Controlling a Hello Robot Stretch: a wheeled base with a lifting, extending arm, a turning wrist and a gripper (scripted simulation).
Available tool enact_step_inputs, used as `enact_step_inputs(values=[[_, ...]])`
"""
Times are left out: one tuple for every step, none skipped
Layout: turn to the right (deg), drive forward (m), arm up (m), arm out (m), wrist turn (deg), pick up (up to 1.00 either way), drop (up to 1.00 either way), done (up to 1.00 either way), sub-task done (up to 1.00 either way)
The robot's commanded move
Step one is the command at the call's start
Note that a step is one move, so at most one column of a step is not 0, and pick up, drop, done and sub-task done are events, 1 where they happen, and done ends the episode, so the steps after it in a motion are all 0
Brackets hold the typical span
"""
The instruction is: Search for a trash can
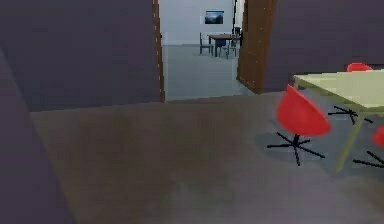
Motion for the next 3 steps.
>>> enact_step_inputs(values=[[0.0, 1.0, 0.0, 0.0, 0.0, 0.0, 0.0, 0.0, 0.0], [0.0, 1.0, 0.0, 0.0, 0.0, 0.0, 0.0, 0.0, 0.0], [3.0, 0.0, 0.0, 0.0, 0.0, 0.0, 0.0, 0.0, 0.0]])
